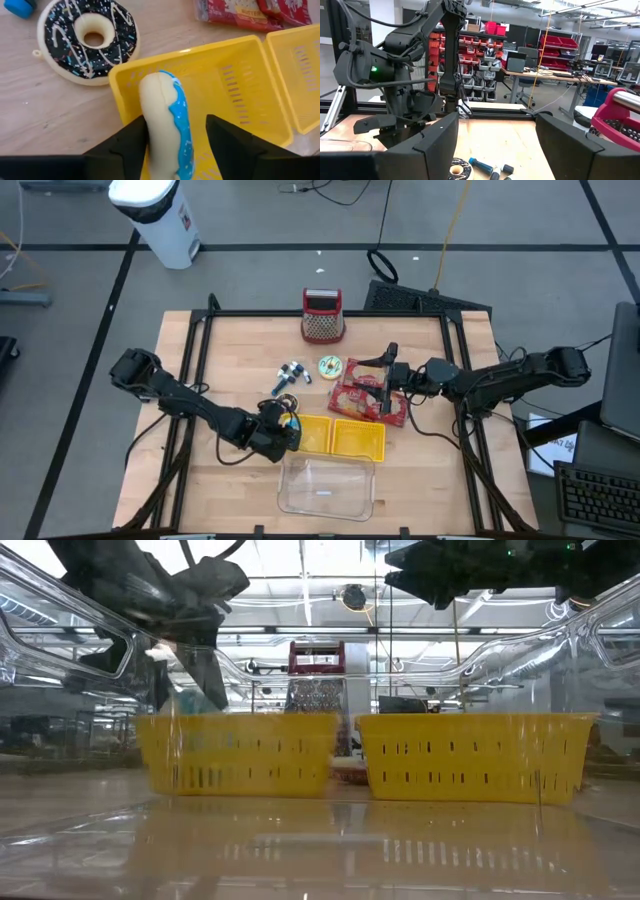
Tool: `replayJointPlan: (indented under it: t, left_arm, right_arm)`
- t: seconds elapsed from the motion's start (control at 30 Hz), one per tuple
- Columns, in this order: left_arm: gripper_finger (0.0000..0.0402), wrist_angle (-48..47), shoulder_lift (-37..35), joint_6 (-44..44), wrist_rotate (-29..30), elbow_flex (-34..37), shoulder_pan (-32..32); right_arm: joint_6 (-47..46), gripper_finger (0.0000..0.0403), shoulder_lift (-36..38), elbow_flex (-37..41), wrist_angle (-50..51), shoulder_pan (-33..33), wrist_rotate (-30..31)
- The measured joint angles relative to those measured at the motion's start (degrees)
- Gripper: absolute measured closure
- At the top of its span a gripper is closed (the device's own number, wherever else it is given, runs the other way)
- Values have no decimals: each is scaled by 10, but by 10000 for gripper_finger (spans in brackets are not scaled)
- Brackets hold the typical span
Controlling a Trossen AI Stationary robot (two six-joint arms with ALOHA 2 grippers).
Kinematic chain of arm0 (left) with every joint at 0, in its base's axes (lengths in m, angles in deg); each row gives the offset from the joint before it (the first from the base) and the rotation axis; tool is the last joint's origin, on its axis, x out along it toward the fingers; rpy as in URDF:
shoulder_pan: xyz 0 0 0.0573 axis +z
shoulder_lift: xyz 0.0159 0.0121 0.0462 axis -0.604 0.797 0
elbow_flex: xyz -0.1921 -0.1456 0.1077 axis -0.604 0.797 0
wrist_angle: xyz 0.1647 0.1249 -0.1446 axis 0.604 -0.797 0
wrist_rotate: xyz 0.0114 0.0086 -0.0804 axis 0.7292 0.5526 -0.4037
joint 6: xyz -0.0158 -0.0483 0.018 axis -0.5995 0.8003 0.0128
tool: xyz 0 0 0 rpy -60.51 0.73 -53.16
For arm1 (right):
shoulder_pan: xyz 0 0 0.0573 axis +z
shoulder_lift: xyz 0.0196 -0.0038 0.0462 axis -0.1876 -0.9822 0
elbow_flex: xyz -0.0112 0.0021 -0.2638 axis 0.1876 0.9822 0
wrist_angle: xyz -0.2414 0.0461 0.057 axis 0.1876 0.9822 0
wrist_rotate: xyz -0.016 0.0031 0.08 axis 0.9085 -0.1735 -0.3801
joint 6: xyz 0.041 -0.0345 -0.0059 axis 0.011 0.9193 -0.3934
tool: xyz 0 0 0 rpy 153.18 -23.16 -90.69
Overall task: Pick & Place Food Item
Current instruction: Put the blue donut into the left yellow bin, then put the black donut into the left yellow bin
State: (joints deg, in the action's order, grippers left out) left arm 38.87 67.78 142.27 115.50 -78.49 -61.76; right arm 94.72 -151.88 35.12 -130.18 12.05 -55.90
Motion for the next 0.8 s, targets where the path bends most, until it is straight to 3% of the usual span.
replayJointPlan:
  t: [0.2,0.8]
  left_arm:
    - [173,-20,-20,-10,-9,0,7]
    - [172,-28,-46,-63,-8,0,18]
  right_arm:
    - [0,149,0,0,3,0,0]
    - [0,149,0,0,3,0,0]
